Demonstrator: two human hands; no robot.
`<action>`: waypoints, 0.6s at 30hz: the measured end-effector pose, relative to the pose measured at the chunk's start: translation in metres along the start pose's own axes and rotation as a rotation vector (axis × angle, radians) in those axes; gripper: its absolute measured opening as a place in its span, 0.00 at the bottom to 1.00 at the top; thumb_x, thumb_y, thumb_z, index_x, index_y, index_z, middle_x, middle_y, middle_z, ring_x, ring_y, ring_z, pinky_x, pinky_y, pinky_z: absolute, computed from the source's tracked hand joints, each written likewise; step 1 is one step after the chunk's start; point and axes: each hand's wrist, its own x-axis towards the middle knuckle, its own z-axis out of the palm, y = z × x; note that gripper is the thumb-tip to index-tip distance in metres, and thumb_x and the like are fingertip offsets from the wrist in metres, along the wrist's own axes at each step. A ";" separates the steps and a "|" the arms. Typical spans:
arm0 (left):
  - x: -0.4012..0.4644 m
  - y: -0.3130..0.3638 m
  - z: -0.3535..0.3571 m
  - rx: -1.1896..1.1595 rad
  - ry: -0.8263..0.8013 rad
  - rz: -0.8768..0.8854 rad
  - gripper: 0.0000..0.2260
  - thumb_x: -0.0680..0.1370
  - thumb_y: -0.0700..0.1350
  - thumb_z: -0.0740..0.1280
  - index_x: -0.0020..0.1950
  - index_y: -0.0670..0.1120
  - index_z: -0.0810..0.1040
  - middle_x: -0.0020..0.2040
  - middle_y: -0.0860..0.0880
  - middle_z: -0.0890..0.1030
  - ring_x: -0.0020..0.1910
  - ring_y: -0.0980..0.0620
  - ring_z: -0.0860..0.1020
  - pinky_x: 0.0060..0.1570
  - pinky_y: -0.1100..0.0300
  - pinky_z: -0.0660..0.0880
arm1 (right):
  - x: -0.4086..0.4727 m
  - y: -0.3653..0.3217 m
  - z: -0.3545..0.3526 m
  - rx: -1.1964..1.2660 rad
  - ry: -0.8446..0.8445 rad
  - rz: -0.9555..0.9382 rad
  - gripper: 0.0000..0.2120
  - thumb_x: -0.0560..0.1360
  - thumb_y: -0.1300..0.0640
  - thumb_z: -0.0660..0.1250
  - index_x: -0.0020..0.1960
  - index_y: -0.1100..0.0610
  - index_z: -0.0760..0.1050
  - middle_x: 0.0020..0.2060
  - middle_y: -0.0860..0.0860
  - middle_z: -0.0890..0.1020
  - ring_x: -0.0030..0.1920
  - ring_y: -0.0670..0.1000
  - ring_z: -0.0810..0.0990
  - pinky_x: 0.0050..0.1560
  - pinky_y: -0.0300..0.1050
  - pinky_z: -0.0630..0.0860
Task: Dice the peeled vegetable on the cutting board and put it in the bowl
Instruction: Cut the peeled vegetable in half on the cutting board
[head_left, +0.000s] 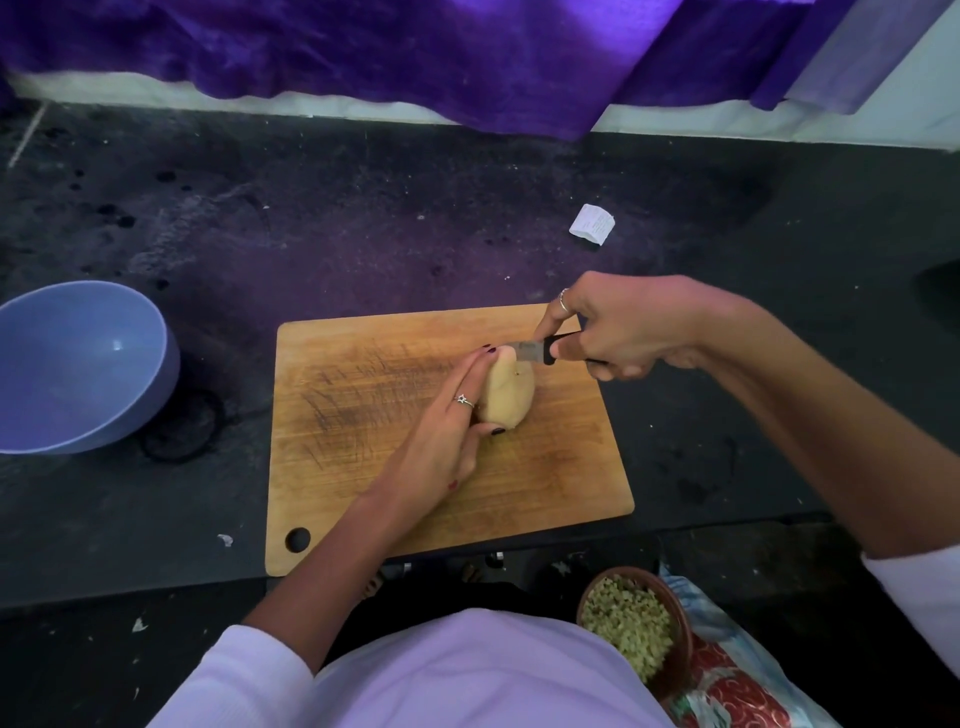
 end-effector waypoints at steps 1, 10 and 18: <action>0.000 0.000 0.000 -0.001 0.006 -0.012 0.32 0.77 0.36 0.66 0.77 0.46 0.55 0.75 0.55 0.57 0.73 0.64 0.55 0.71 0.68 0.54 | 0.000 0.000 0.004 -0.004 0.014 -0.004 0.08 0.79 0.60 0.61 0.56 0.57 0.76 0.25 0.54 0.73 0.17 0.46 0.63 0.20 0.35 0.61; 0.004 -0.003 -0.001 -0.025 0.045 -0.104 0.31 0.76 0.40 0.68 0.76 0.44 0.58 0.72 0.54 0.63 0.68 0.64 0.60 0.66 0.76 0.53 | -0.014 -0.002 0.078 -0.131 0.293 -0.038 0.18 0.79 0.59 0.60 0.68 0.53 0.66 0.46 0.49 0.72 0.42 0.50 0.74 0.40 0.44 0.71; 0.012 -0.001 -0.009 0.012 -0.035 -0.129 0.34 0.75 0.45 0.70 0.76 0.45 0.57 0.72 0.52 0.60 0.67 0.63 0.59 0.68 0.71 0.54 | -0.007 0.008 0.083 -0.069 0.314 0.001 0.20 0.81 0.56 0.58 0.73 0.49 0.63 0.40 0.47 0.68 0.36 0.46 0.71 0.36 0.43 0.70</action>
